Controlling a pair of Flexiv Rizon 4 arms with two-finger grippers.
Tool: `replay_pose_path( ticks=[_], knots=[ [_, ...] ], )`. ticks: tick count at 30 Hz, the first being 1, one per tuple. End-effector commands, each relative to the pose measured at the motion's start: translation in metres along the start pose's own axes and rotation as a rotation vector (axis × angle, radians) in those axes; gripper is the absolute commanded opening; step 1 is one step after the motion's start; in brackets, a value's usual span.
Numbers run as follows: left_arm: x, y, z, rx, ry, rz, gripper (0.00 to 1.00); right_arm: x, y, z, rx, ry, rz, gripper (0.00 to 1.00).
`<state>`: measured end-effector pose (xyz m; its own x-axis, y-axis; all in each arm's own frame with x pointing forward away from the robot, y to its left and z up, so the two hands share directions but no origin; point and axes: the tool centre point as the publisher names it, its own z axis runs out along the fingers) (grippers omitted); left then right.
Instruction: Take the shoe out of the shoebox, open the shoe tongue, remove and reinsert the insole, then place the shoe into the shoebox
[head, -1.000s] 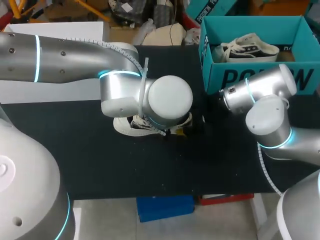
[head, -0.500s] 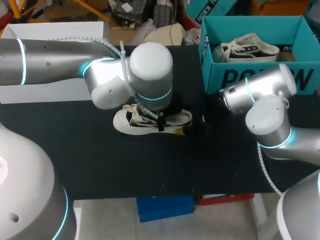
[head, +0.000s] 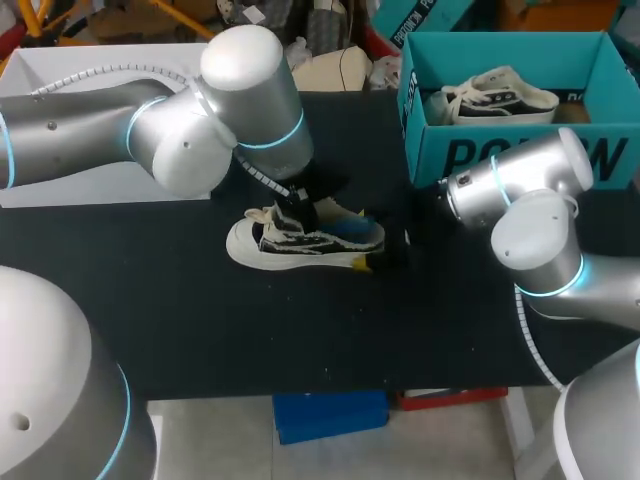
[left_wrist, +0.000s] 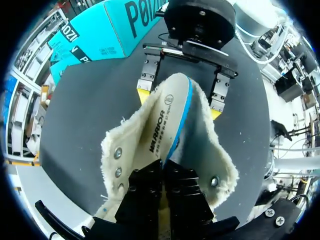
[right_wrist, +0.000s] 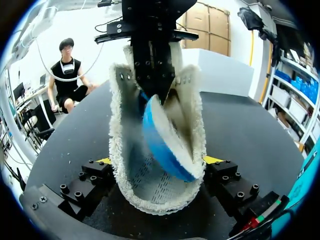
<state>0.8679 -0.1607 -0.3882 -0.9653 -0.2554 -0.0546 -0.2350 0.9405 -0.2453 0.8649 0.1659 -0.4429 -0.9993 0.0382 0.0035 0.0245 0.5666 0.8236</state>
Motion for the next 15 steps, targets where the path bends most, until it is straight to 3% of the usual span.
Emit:
replay_pose_path(
  ticks=[1, 9, 15],
  knots=[
    [0.003, 0.007, -0.017, 0.051, 0.014, 0.008, 0.0, 0.002, -0.007, 0.006, 0.003, 0.0, 0.002, 0.0],
    [0.02, -0.003, -0.02, 0.121, 0.072, 0.095, 0.0, 0.002, -0.007, 0.006, 0.003, 0.0, 0.002, 0.0],
    [0.026, -0.01, -0.006, 0.128, 0.101, 0.144, 0.0, 0.002, -0.007, 0.006, 0.003, 0.0, 0.002, 0.0]
  ],
)
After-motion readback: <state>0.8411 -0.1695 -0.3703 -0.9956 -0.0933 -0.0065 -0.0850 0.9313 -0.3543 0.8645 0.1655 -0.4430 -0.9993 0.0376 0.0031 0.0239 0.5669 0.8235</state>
